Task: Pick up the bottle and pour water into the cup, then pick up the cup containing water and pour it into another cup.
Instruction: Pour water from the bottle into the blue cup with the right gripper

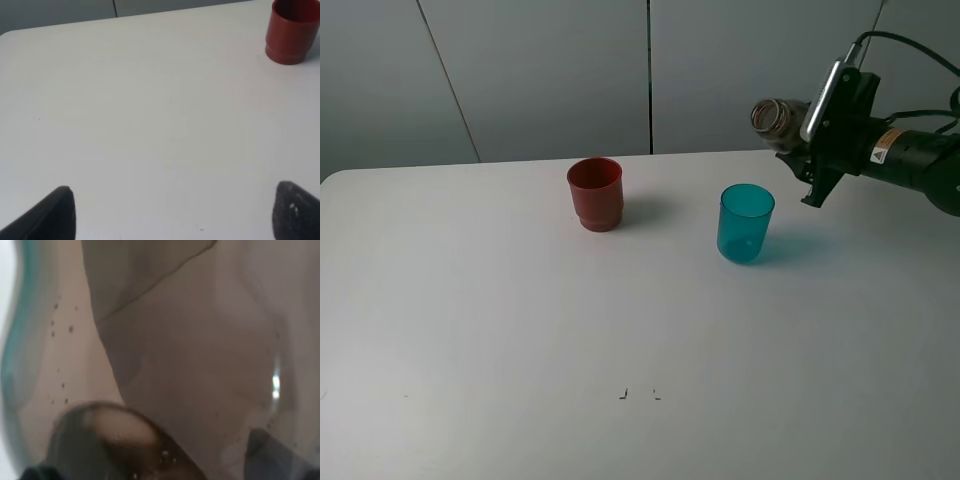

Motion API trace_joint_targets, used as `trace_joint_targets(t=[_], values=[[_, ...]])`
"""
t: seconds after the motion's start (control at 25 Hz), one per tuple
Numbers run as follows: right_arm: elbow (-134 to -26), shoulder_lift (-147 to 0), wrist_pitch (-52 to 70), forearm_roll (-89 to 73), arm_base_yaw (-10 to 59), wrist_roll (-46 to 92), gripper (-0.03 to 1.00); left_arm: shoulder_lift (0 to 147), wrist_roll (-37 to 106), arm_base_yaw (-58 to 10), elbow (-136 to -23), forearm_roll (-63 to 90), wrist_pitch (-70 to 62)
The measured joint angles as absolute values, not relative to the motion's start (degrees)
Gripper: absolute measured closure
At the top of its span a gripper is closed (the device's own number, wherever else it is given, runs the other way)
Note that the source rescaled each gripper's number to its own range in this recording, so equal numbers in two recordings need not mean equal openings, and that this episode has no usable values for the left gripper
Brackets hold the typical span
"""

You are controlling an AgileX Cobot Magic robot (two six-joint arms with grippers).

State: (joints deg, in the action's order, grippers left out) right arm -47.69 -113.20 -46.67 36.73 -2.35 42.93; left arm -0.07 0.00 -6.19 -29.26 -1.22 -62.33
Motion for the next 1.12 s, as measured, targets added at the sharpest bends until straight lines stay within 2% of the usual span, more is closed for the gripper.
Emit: trace_joint_targets(t=[0.56, 1.12], values=[[-47.69, -113.20, -46.44, 35.00, -2.35, 57.04, 0.96, -0.07, 0.00, -6.19, -29.26, -1.22, -62.33], [-47.69, -113.20, -43.72, 33.24, -2.35, 64.09, 0.97, -0.07, 0.00, -6.19, -29.26, -1.22, -62.33]])
